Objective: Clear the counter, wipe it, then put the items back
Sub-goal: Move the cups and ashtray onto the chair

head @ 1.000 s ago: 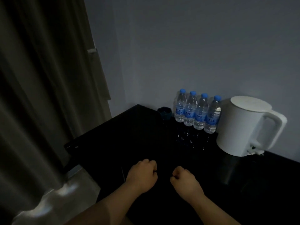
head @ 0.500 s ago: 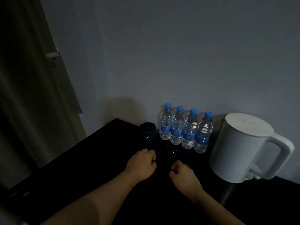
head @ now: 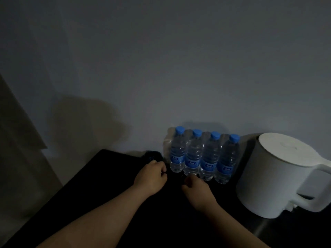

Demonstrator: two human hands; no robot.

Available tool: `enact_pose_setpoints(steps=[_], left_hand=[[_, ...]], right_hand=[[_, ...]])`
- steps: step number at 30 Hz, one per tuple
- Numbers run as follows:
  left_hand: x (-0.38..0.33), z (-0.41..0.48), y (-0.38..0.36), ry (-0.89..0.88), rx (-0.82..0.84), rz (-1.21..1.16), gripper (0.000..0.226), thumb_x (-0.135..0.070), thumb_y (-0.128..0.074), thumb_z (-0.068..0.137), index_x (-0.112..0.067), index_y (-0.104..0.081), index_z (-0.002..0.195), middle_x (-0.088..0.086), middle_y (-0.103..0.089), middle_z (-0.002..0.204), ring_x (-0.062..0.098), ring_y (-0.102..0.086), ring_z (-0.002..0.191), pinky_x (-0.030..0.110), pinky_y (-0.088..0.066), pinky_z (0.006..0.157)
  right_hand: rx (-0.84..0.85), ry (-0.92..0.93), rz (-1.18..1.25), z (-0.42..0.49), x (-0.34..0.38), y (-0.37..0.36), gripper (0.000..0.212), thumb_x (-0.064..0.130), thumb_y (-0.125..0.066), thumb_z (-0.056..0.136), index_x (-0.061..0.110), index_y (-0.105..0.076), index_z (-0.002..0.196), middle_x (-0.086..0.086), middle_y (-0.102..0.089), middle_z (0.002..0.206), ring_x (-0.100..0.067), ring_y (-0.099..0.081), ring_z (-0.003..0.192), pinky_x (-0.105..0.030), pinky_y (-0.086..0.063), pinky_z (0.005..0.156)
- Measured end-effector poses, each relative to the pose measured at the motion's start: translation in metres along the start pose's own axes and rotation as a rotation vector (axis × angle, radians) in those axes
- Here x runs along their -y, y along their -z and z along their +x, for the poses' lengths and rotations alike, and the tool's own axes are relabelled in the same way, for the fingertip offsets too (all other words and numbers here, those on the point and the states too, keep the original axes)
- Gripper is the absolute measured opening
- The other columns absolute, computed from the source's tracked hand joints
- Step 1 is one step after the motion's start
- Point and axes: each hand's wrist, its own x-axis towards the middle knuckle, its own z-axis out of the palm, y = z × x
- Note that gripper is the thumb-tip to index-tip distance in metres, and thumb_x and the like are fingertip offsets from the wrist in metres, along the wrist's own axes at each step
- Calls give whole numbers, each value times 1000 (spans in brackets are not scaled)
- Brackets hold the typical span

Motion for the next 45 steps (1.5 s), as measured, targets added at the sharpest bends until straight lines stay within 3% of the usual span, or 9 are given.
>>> enact_pose_setpoints(steps=[8, 11, 22, 27, 30, 33, 36, 40, 45], left_hand=[[78, 40, -14, 279, 62, -279, 29, -23, -52, 93, -14, -50, 121, 7, -50, 124, 19, -54, 101, 25, -47, 83], [106, 63, -10, 296, 116, -258, 31, -24, -49, 96, -14, -47, 125, 7, -52, 124, 19, -55, 101, 28, -48, 86], [140, 126, -42, 360, 240, -396, 52, -31, -46, 97, -15, -31, 144, 10, -48, 139, 25, -51, 121, 27, -42, 96], [147, 133, -54, 398, 257, -507, 53, -33, -40, 99, -19, -26, 148, 11, -46, 140, 26, -51, 121, 31, -45, 99], [144, 132, -60, 446, 191, -563, 49, -30, -39, 99, -20, -28, 146, 11, -48, 136, 26, -54, 115, 33, -48, 94], [139, 126, -60, 563, 123, -809, 43, -27, -42, 97, -23, -37, 139, 10, -56, 122, 26, -59, 103, 41, -53, 91], [131, 109, -52, 666, 37, -1110, 31, -26, -46, 96, -22, -45, 127, 9, -60, 110, 25, -63, 94, 37, -56, 75], [121, 82, -37, 707, -84, -1379, 26, -28, -49, 96, -20, -46, 120, 9, -62, 110, 28, -63, 98, 42, -56, 79], [95, 48, 6, 547, -137, -1413, 34, -25, -56, 92, -14, -47, 123, 13, -61, 114, 28, -66, 97, 36, -58, 64]], right_hand=[[61, -161, 189, 54, 27, -55, 27, 19, -49, 93, 12, -52, 119, -4, -59, 112, -10, -50, 86, -18, -37, 60], [66, -179, 204, 77, 33, -67, 37, 20, -48, 94, 12, -48, 130, -7, -57, 122, -14, -53, 95, -21, -40, 77], [20, -338, 544, 190, 26, -116, 35, 22, -53, 88, 13, -49, 122, -14, -61, 113, -30, -60, 103, -49, -48, 95], [16, -362, 583, 225, -9, -150, 48, 37, -55, 74, 15, -52, 116, -14, -61, 112, -31, -59, 104, -49, -46, 96], [6, -358, 638, 217, -3, -150, 69, 42, -53, 65, 17, -49, 129, -17, -59, 122, -35, -58, 109, -52, -44, 99], [-14, -319, 814, 197, 16, -137, 56, 36, -59, 82, 26, -45, 135, -13, -50, 134, -32, -55, 116, -49, -44, 101], [-44, -231, 928, 172, 48, -119, 58, 46, -67, 74, 38, -48, 128, -10, -48, 135, -28, -57, 115, -49, -49, 97], [12, -42, 956, 141, 78, -98, 30, 16, -56, 92, 27, -45, 118, 4, -61, 102, -13, -64, 91, -32, -54, 83], [-62, -100, 1095, 90, 94, -82, 23, 13, -48, 93, 19, -49, 115, -8, -64, 100, -23, -65, 89, -32, -53, 71]])
